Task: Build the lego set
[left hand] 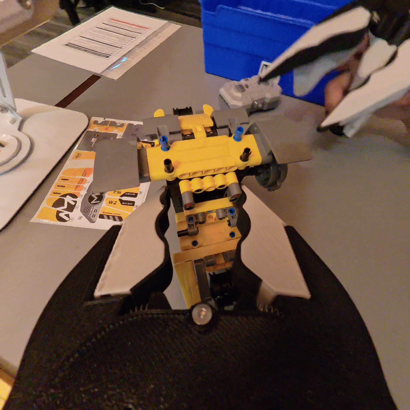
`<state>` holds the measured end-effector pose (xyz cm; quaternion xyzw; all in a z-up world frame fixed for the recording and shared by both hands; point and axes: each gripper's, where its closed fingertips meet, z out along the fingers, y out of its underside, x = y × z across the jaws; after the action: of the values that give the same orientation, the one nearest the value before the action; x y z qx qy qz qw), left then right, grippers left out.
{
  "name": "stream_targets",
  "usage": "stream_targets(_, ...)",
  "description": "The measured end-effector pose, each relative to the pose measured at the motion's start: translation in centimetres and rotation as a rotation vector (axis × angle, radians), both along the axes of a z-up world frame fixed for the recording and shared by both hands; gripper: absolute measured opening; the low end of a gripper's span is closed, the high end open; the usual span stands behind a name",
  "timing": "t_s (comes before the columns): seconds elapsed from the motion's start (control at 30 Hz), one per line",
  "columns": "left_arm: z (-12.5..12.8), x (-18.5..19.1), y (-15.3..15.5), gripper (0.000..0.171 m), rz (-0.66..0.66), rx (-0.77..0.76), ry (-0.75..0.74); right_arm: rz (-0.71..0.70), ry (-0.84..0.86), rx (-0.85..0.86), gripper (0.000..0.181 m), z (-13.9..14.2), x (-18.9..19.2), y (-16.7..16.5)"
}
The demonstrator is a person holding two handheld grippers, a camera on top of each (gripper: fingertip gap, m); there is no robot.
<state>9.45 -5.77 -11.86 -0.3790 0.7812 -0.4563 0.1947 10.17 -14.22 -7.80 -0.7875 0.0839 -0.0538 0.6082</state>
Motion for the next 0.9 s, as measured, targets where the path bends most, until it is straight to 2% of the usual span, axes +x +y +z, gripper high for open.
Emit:
stream_targets(0.17, 0.1, -1.8, 0.0, 0.054, -0.13, 0.049, -0.023, 0.347, -0.053, -0.12, 0.08, -1.6, -2.7, 1.3)
stream_targets(0.27, 0.1, -3.4, -0.8, 0.054, -0.24, 0.063, -0.028, 0.483, -0.152, -0.171, 0.092, -2.2, -3.8, 2.7)
stream_targets(0.37, 0.0, -4.9, -1.8, 0.054, -0.337, 0.041, 0.0, 0.52, -0.287, -0.212, 0.11, -2.9, -3.9, 3.7)
stream_targets(0.43, 0.1, -5.3, -2.4, 0.054, -0.358, 0.028, 0.001, 0.548, -0.325, -0.215, 0.11, -3.2, -4.5, 4.0)
stream_targets(0.73, 0.1, -5.5, -2.9, 0.054, -0.38, 0.015, 0.0, 0.621, -0.16, -0.129, 0.108, -2.7, -6.7, 3.1)
stream_targets(0.9, 0.6, -6.0, -3.5, 0.067, -0.395, -0.063, 0.047, 0.574, -0.231, -0.119, 0.103, -3.0, -6.6, 4.0)
